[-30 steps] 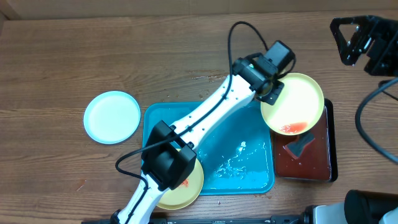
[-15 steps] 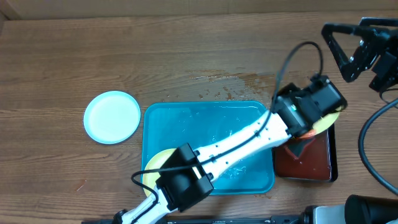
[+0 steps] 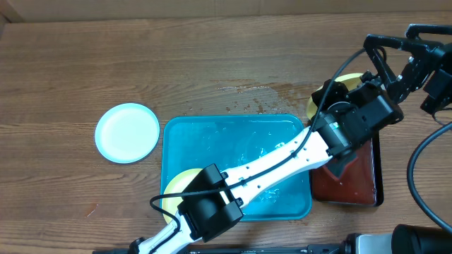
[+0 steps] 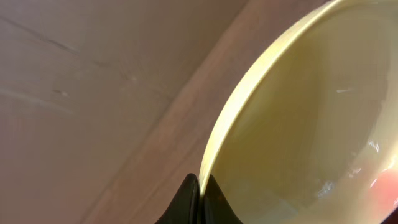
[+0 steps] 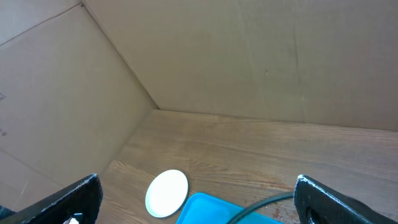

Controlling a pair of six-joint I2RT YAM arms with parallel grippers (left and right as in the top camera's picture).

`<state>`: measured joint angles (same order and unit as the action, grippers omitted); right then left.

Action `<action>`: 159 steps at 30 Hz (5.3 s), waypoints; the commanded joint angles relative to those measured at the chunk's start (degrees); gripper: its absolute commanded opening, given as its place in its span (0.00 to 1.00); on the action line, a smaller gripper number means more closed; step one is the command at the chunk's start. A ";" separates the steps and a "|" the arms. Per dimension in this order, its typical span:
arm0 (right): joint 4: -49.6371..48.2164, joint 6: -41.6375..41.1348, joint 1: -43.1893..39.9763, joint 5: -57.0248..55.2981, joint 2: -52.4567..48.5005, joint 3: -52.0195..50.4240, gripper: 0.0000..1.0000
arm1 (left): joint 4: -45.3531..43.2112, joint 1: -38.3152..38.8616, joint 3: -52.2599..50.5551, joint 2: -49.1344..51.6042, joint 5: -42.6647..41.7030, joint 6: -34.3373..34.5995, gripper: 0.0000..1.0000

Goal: Clean dirty plates on tray and stack at the side
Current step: 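Hold the yellow plate over the dark tray to drain it, then carry the yellow plate left and stack it on the white plate, then move the left gripper to the rim of the lower yellow plate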

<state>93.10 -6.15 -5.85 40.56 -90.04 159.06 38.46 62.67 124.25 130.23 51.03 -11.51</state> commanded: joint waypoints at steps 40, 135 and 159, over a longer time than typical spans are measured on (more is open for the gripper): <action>2.64 0.42 0.26 0.66 0.57 1.07 1.00 | 19.91 -2.73 4.57 -4.92 -21.92 25.35 0.04; 3.93 -2.36 0.26 -4.07 -2.45 -18.12 1.00 | 12.48 -72.30 -67.12 -43.04 -62.90 30.80 0.41; 3.93 -1.07 0.26 -4.07 -2.45 -18.12 1.00 | 34.60 -54.64 -73.35 -42.05 -66.40 39.06 0.75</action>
<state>97.14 -7.84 -5.85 36.62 -92.44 140.97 73.76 7.33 54.52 87.20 -9.98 24.34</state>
